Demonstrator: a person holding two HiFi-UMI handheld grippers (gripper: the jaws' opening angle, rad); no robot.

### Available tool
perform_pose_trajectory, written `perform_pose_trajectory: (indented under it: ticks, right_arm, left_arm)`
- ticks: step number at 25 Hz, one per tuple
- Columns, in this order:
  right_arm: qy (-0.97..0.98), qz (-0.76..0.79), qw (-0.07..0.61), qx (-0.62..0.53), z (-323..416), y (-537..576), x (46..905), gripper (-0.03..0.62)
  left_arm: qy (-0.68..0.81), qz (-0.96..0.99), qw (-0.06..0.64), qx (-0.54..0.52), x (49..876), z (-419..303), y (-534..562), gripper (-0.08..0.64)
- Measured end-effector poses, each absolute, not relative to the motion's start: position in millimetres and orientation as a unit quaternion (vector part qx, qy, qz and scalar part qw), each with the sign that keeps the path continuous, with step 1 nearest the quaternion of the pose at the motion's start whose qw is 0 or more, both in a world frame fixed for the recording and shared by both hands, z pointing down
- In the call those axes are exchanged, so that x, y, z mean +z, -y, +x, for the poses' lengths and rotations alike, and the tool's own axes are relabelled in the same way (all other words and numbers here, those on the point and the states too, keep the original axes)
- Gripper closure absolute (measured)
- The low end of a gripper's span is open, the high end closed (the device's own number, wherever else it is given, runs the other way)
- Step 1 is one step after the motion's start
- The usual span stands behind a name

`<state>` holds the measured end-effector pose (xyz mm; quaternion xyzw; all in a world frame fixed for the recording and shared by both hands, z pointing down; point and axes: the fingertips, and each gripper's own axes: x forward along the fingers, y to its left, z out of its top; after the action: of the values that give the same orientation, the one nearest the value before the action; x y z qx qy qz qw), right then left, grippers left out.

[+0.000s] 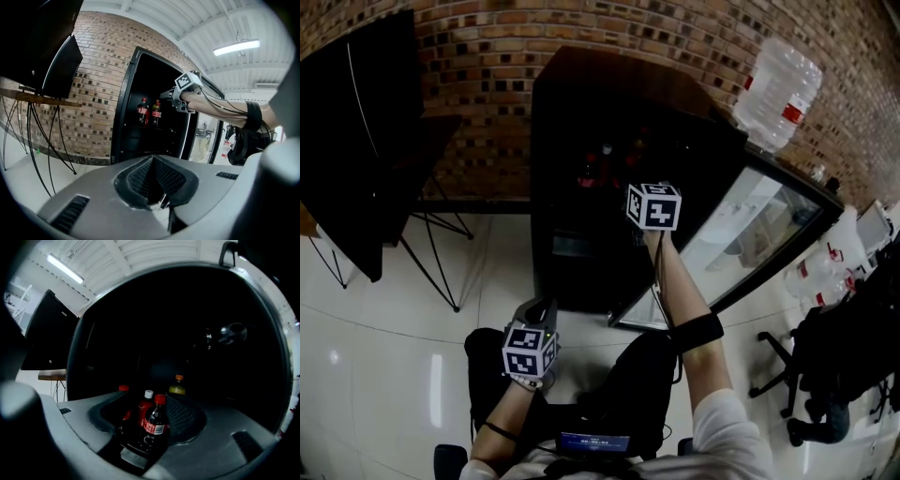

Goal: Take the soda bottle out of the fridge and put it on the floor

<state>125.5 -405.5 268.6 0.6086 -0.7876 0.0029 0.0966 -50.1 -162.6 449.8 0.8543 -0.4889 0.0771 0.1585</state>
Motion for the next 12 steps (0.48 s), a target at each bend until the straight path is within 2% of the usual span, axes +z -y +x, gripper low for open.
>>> perform_pose_trajectory:
  ticks: [12]
  right_arm:
    - [0.749, 0.649, 0.133, 0.022, 137, 469, 293, 0.316]
  left_arm:
    - [0.489, 0.852, 0.173, 0.066, 449, -67, 167, 0.558]
